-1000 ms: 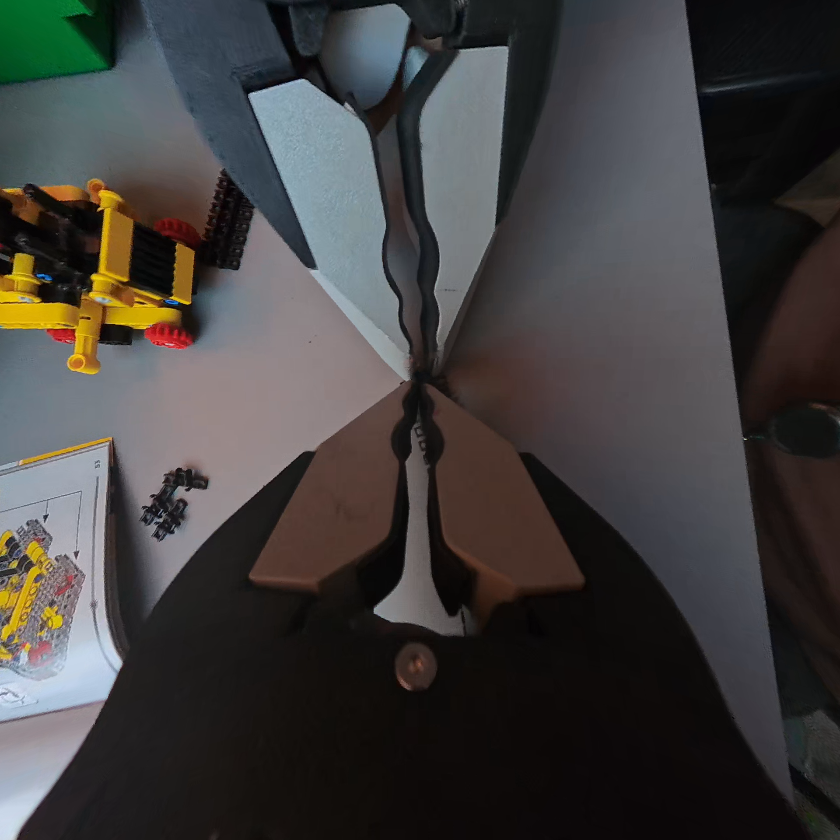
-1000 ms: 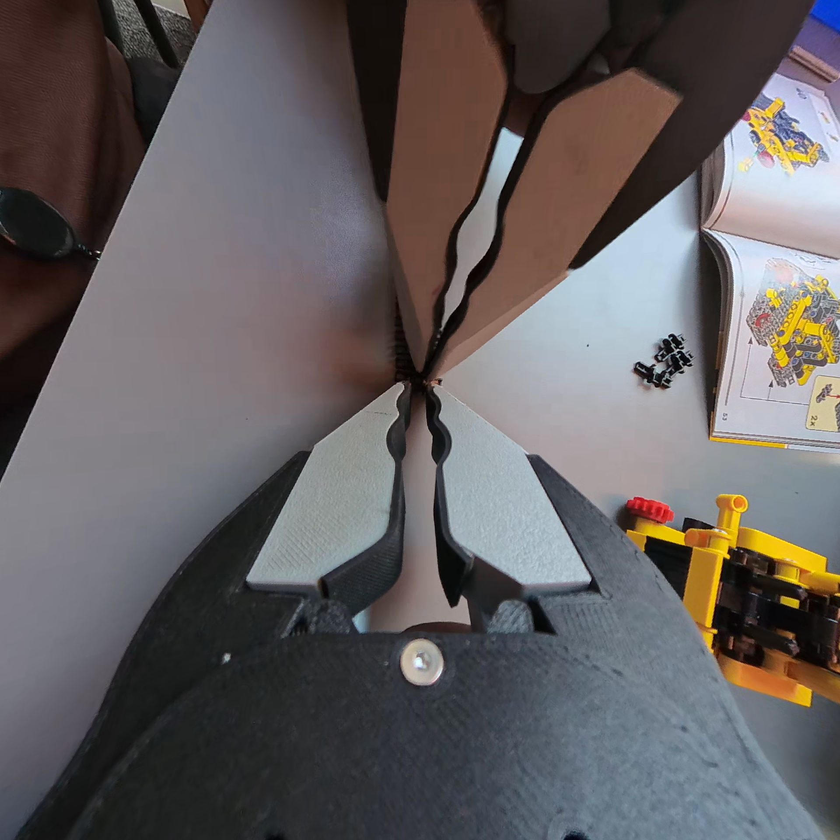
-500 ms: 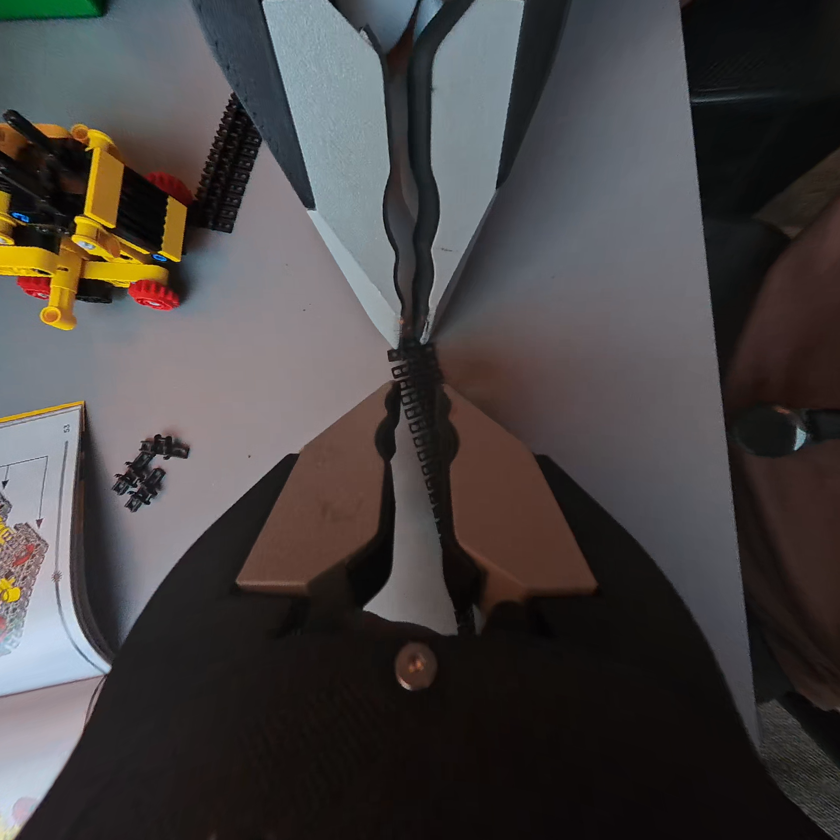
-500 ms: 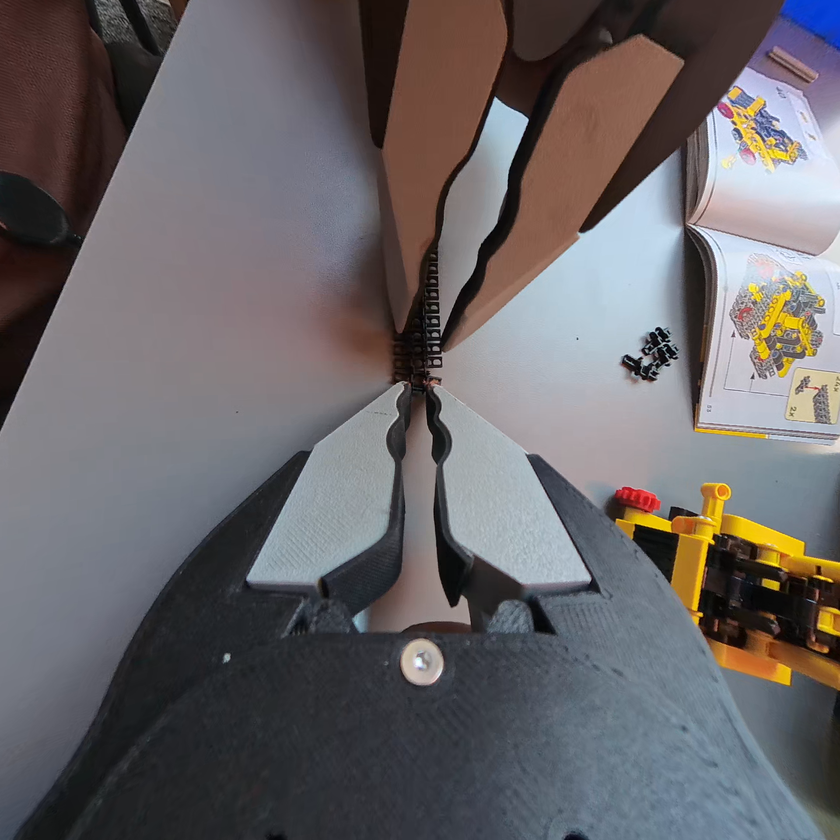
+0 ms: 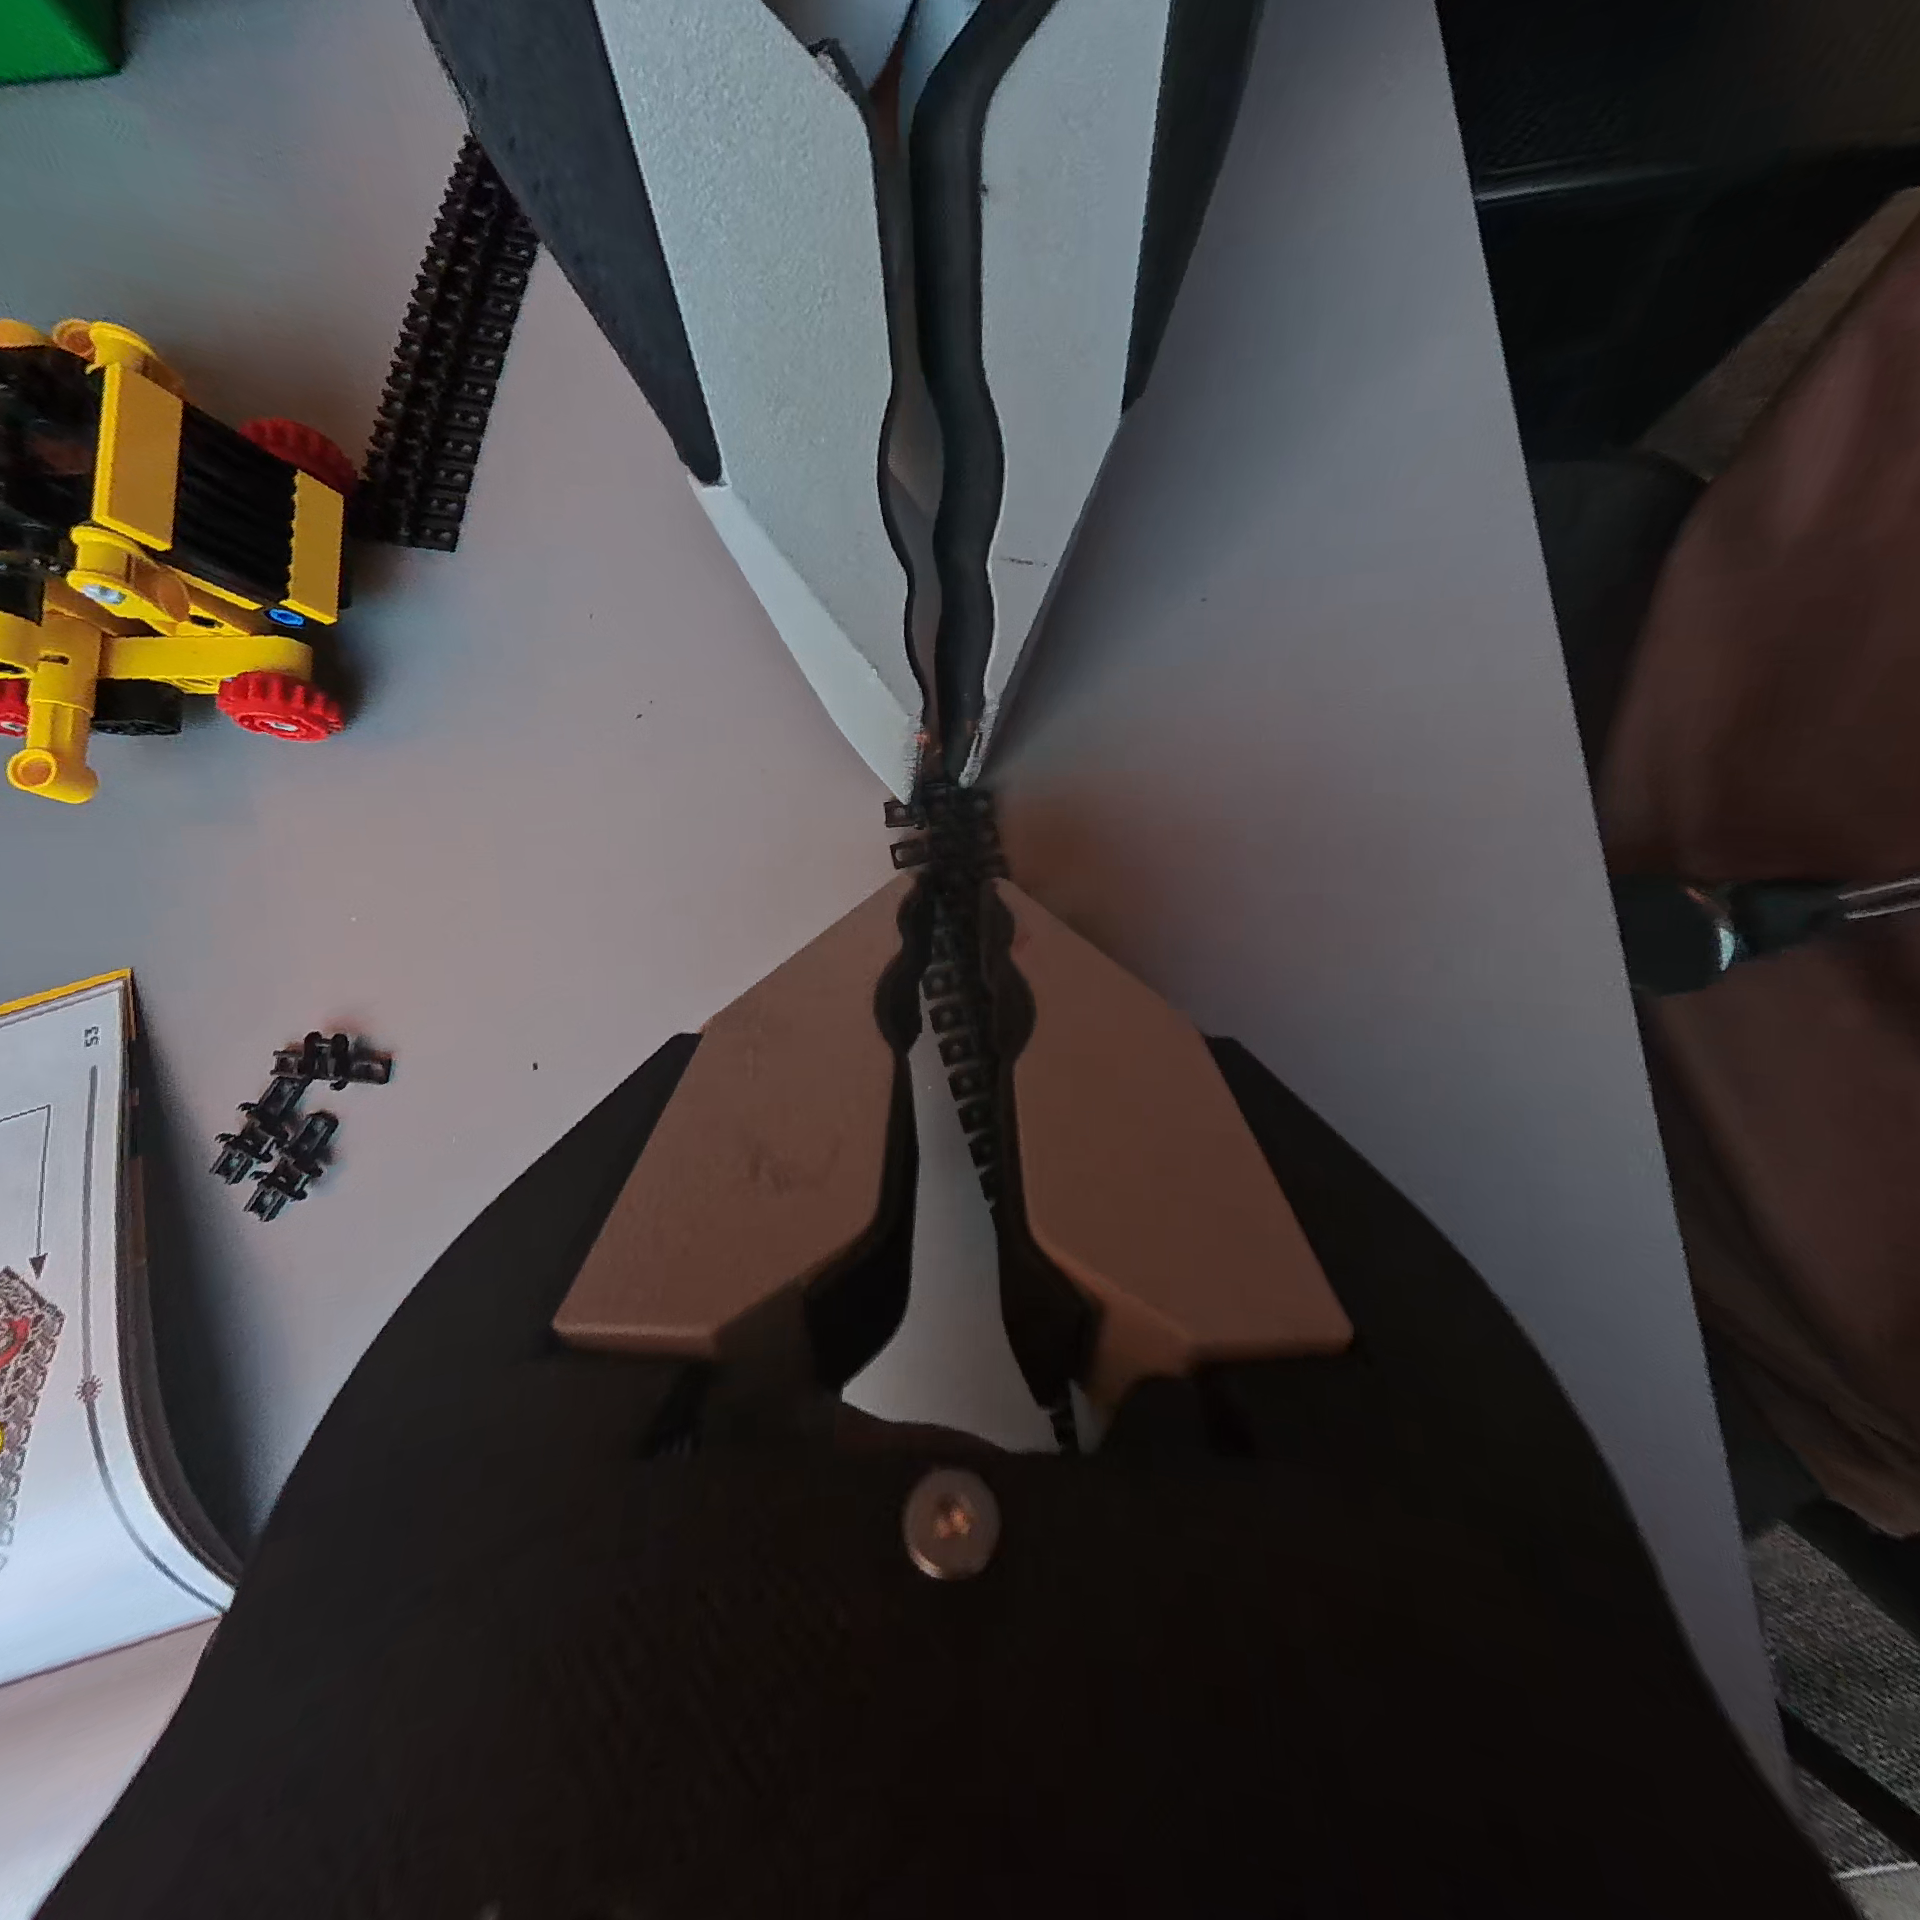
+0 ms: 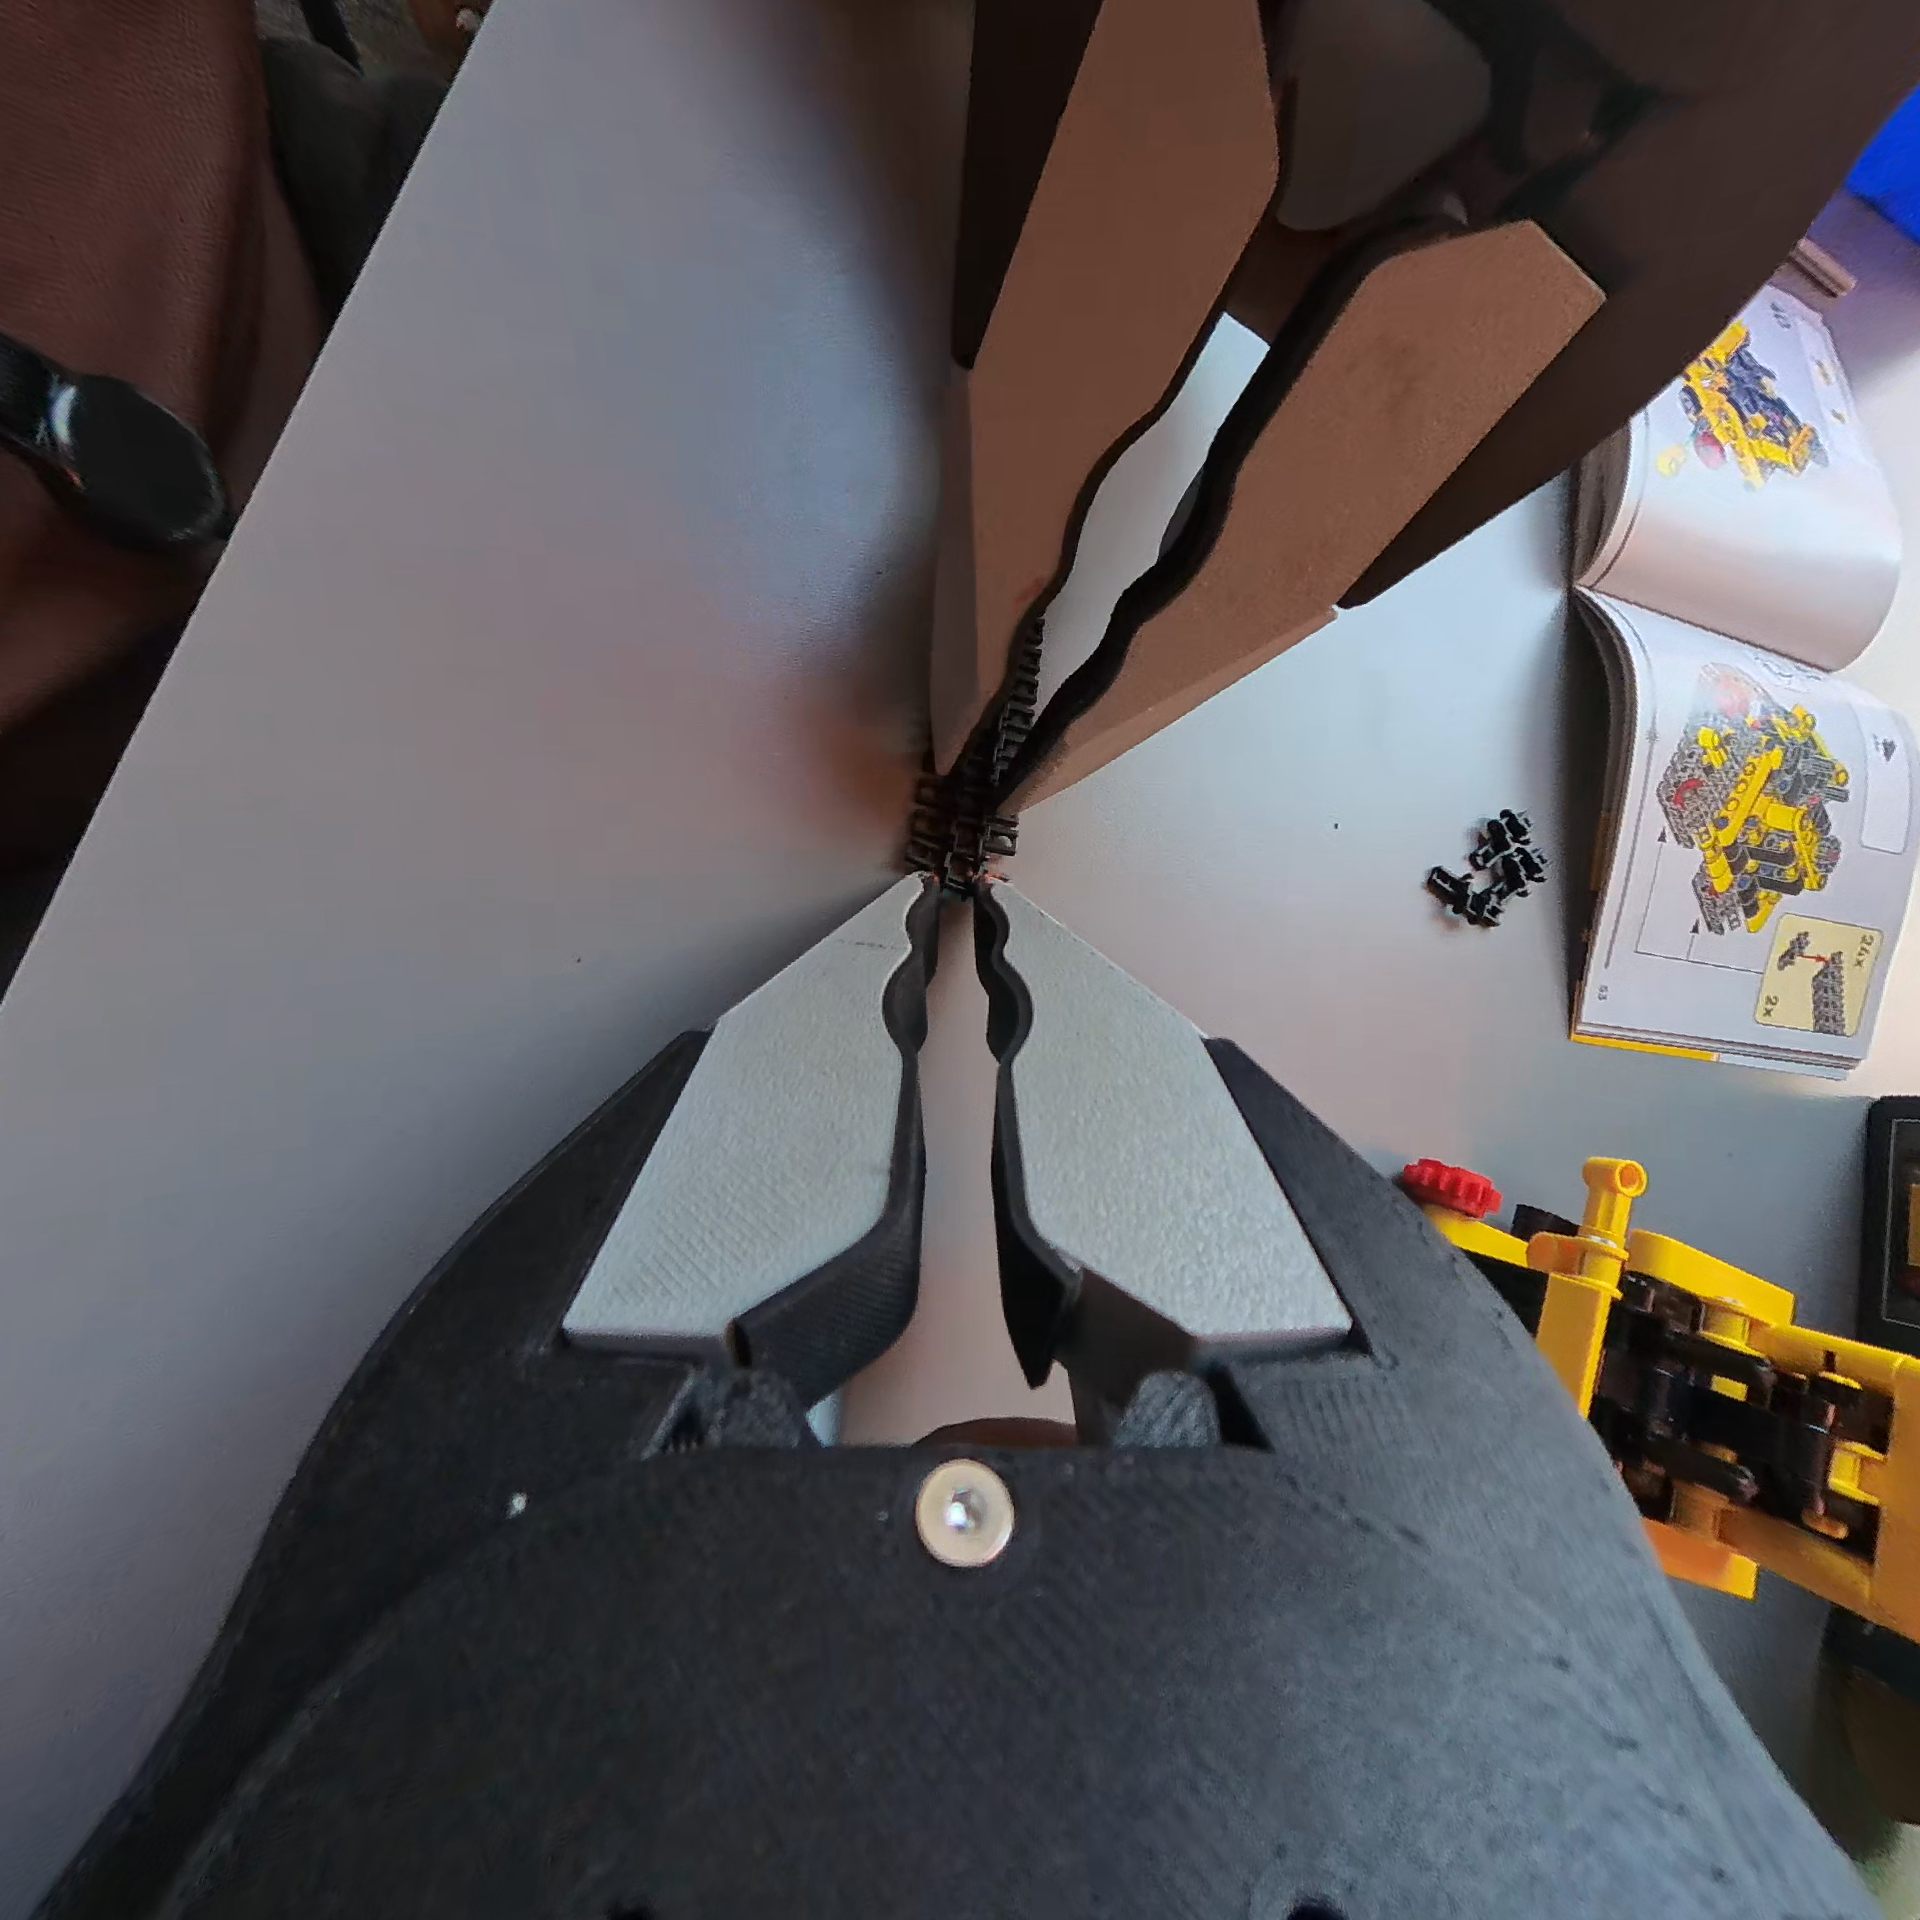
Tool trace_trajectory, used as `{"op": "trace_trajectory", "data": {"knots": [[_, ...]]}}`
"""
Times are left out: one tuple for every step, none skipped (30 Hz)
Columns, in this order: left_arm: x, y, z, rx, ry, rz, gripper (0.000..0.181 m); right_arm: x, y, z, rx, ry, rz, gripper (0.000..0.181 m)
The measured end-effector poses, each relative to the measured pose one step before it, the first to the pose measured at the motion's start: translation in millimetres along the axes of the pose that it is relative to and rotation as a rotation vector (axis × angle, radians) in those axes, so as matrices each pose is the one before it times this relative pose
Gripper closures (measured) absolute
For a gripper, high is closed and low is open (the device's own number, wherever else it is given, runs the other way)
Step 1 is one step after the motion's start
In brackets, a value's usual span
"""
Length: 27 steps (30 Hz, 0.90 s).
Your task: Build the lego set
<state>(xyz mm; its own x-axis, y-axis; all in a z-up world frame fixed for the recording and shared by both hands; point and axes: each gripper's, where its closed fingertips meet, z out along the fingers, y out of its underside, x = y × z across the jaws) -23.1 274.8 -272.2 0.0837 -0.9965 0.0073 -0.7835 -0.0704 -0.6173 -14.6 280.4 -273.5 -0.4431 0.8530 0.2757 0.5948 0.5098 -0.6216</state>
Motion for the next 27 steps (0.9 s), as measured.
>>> {"op": "trace_trajectory", "data": {"knots": [[-0.63, 0.11, -0.09, 0.0, -0.0056, 0.0062, 0.176, 0.44, -0.15, -0.3, 0.0, 0.0091, -0.004, 0.178], [-0.72, 0.08, -0.18, -0.0009, -0.0108, 0.0116, 0.176, 0.65, -0.22, -0.37, 0.0018, 0.0125, -0.0056, 0.178], [-0.12, -0.1, -0.08, 0.0012, -0.0143, 0.0186, 0.176, 0.09, -0.39, -0.56, 0.0054, 0.0101, -0.0026, 0.178], [-0.28, -0.14, -0.13, 0.001, -0.0228, 0.024, 0.177, 0.16, -0.23, -0.46, 0.0063, 0.0121, 0.0017, 0.178], [-0.09, 0.16, -0.13, -0.0002, -0.0271, 0.0274, 0.177, 0.7, 0.32, -0.05, 0.0034, 0.0164, 0.0005, 0.178], [-0.16, 0.45, -0.32, -0.0019, -0.028, 0.0268, 0.177, 0.61, 0.97, 0.44, -0.0017, 0.0158, -0.0045, 0.178], [-0.43, 0.72, -0.76, -0.0042, -0.0268, 0.0198, 0.178, 0.12, 1.16, 0.7, -0.0036, 0.0098, -0.0037, 0.178], [-0.85, 0.96, -0.7, -0.0053, -0.0273, 0.0225, 0.179, 0.37, -0.54, -0.08, 0.0038, 0.0054, 0.0037, 0.177], [-0.55, 0.6, -0.47, -0.0006, -0.0251, 0.0262, 0.179, 0.3, 0.18, -0.13, -0.0026, 0.0007, 0.0103, 0.176], [-0.06, -0.23, 0.03, 0.0072, -0.02, 0.0154, 0.179, -1.01, -0.28, -0.1, 0.0031, -0.0081, 0.0099, 0.176], [1.16, -0.66, 0.3, 0.0114, -0.0086, 0.0034, 0.181, -0.45, -0.19, -0.01, 0.0024, -0.0042, 0.0099, 0.176], [1.06, -0.57, 0.29, 0.0133, -0.0081, -0.0014, 0.181, 0.29, 0.14, 0.05, 0.0002, 0.0014, 0.0089, 0.176], [0.61, 0.29, -0.51, 0.0081, -0.0055, -0.0031, 0.181, 0.28, 0.01, 0.02, 0.0012, -0.0023, 0.0128, 0.176], [0.66, 0.67, -1.06, 0.0067, -0.0017, -0.0114, 0.181, 0.14, 0.15, -0.07, 0.0006, -0.0059, 0.0183, 0.175], [0.36, 0.87, -1.08, 0.0053, -0.0002, -0.0129, 0.181, 1.19, 0.23, 0.13, -0.0007, -0.0032, 0.0271, 0.173], [-1.36, 1.33, -0.9, 0.0001, -0.0085, -0.0123, 0.181, 0.76, 0.36, 0.18, -0.003, -0.0094, 0.0325, 0.172], [-1.32, 1.75, -0.91, -0.0029, -0.0059, -0.0102, 0.181, 0.58, 1.06, -0.87, -0.0072, -0.0082, 0.0227, 0.17], [-0.36, 1.42, -1.06, -0.0037, 0.0048, -0.0113, 0.181, 2.22, 2.1, -1.49, -0.0106, 0.0066, 0.0125, 0.168], [0.84, 0.46, -1.21, 0.0032, 0.0151, -0.0178, 0.177, 2.7, 2.67, -1.76, -0.0131, 0.0122, 0.0092, 0.168], [0.83, -0.05, -0.89, 0.0071, 0.0172, -0.022, 0.173, -0.04, 0.95, -1.53, -0.0036, -0.0028, 0.0129, 0.168], [-0.27, -0.33, -0.7, 0.0112, 0.0101, -0.0203, 0.172, -1.5, -0.96, -1.04, 0.0039, -0.0111, 0.0203, 0.169], [-0.86, 0.06, -0.61, 0.0083, 0.0074, -0.0147, 0.171, -0.93, -2.21, -0.08, 0.0085, -0.0055, 0.022, 0.17], [-2.14, 0.03, -0.58, 0.0057, -0.0004, -0.0144, 0.171, -2.91, -2.41, 0.63, 0.0067, -0.0144, 0.0184, 0.17], [-3.22, -0.63, -0.41, 0.009, -0.006, -0.0164, 0.171, -4.17, -2.7, 1.17, 0.0064, -0.0207, 0.0121, 0.169], [-2.04, -1.22, -0.12, 0.0117, 0.0007, -0.017, 0.171, -1.7, -2.41, 1.42, 0.0049, -0.0068, 0.0109, 0.169], [-0.59, -0.65, 0.52, 0.0076, 0.0076, -0.0147, 0.171, 0.66, -1.85, 1.3, 0.004, 0.0045, 0.017, 0.169], [-1.02, 0.34, 1.38, -0.0006, 0.0016, -0.0113, 0.171, 0.49, -1.29, 1.07, 0.0032, -0.0017, 0.021, 0.168]]}}
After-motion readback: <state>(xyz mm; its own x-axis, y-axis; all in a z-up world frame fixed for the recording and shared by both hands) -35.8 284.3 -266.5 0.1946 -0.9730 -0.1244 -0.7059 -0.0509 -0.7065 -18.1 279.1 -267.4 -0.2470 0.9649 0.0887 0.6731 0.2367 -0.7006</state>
